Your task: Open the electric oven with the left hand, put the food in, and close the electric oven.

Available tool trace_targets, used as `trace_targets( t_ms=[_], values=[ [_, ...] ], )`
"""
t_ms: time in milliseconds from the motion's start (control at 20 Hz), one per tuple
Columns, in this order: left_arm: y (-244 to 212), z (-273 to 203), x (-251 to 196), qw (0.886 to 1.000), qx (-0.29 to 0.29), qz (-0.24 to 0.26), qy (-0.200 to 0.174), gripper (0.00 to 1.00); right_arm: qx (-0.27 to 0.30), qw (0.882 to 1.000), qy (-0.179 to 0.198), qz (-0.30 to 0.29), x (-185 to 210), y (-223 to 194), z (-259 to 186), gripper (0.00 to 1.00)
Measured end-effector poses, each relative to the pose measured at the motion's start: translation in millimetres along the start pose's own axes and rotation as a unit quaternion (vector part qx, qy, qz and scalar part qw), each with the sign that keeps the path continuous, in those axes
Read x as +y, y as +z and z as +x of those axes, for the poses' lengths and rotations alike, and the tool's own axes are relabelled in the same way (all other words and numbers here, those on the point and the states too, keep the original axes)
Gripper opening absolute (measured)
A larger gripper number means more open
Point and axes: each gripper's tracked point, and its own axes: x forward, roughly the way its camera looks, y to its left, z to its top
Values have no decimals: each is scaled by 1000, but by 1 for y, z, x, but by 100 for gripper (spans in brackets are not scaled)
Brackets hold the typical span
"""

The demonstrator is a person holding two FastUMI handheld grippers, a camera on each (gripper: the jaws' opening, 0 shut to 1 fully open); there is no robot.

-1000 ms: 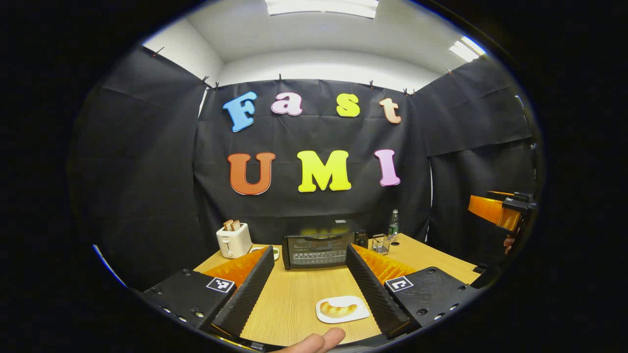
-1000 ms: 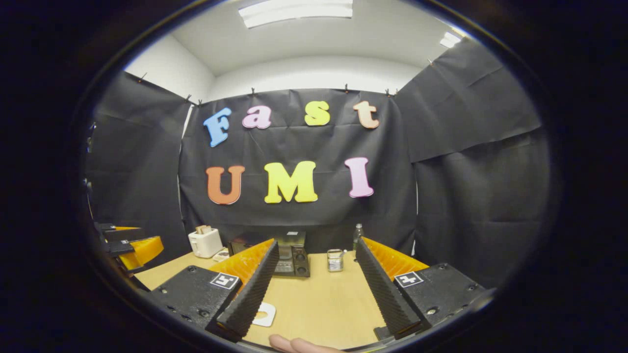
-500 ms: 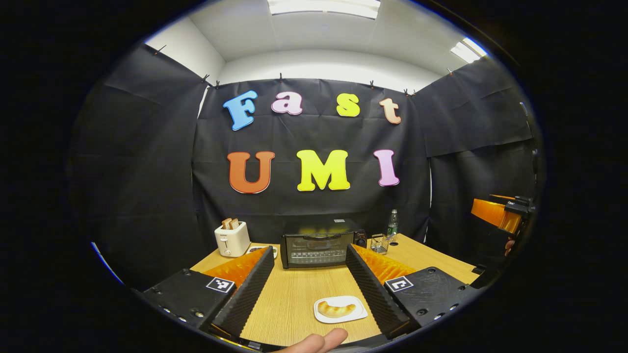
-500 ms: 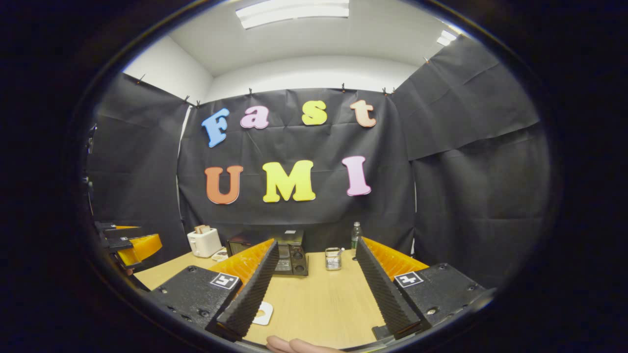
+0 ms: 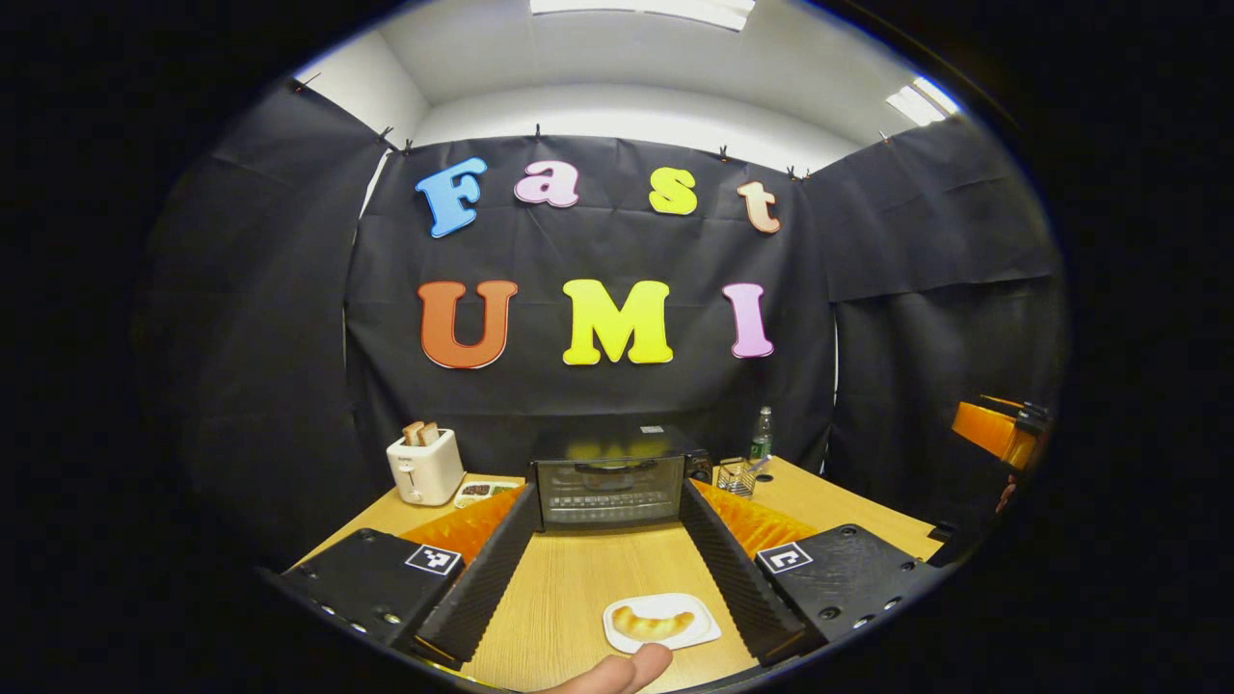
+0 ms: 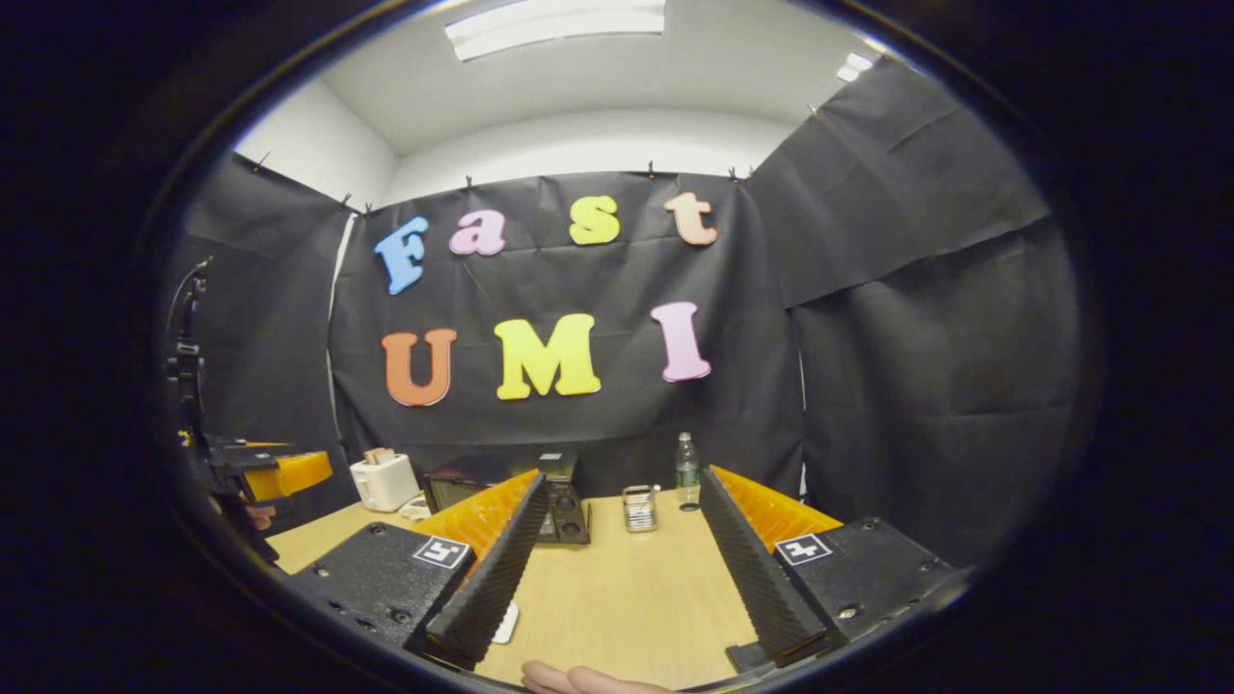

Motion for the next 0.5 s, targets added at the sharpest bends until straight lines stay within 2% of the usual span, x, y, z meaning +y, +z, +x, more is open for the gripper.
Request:
trace_targets(
  t_ms=[50, 100, 300, 500],
  values=[
    [0, 16, 1, 1000, 1, -6, -3, 95, 3, 1000, -3, 5, -6, -4, 2, 100],
    [0, 30, 1, 1000, 3, -8, -6, 95, 2, 1000, -5, 7, -11, -6, 3, 96],
    [-12, 94, 6, 999, 32, -5, -11, 96, -1, 1000, -11, -1, -26, -8, 13, 96],
    [-25, 165, -3, 998, 51, -5, -25, 93, 1, 1000, -10, 2, -39, -16, 25, 96]
  ],
)
